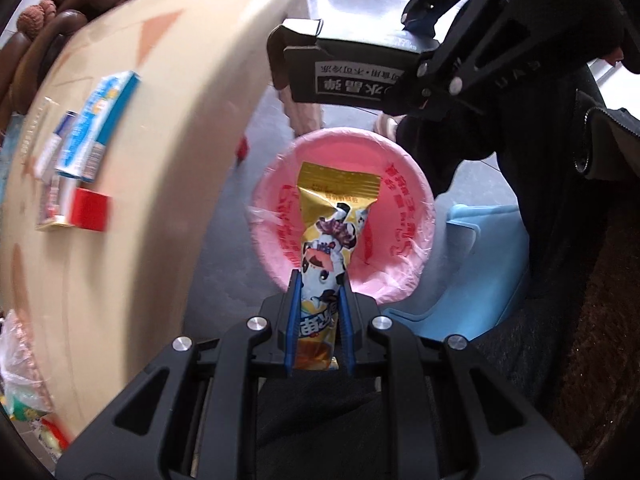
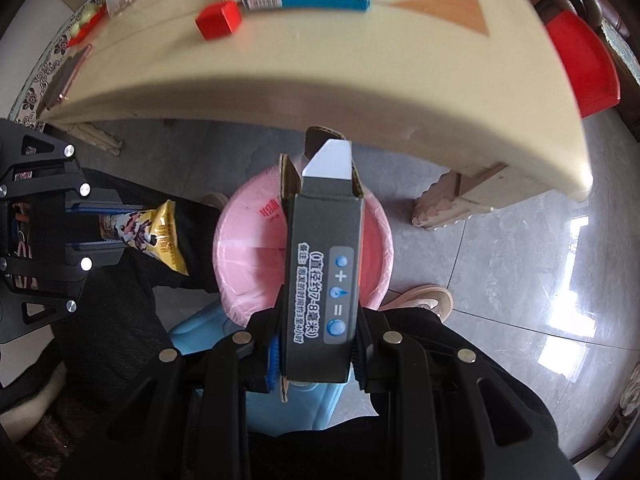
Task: Collect trash
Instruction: 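Carry the yellow wrapper and black box with both grippers over the pink bin, then open both grippers to drop the wrapper and black box into the bin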
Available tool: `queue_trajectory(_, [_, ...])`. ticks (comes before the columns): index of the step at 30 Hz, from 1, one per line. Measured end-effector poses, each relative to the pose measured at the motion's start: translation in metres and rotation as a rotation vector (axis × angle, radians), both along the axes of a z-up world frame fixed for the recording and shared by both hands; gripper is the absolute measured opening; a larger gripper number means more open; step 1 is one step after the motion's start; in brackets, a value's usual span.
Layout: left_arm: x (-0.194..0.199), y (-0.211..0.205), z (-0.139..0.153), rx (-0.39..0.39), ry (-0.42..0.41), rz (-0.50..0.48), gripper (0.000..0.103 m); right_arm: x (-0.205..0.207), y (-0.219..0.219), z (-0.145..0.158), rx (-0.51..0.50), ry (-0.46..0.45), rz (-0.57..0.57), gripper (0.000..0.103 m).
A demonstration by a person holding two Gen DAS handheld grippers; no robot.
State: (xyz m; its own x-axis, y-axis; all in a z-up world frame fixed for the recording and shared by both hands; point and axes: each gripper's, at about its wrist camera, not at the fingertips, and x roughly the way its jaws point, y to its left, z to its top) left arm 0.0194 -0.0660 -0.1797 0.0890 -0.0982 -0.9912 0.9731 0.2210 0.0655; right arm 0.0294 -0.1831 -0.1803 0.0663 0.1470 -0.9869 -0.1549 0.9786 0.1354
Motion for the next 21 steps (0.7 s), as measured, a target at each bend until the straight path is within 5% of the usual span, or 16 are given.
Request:
queue_trajectory(10, [0.004,-0.012,-0.068,0.021,0.138,0.007,0.018,0.001,0.000,-0.068,-0.009,0.066,0.008,0.027])
queue_trajectory(21, [0.031,-0.018,-0.132,0.029,0.292,0.132,0.018,0.011,0.002,-0.145,0.044,0.162,-0.012,0.027])
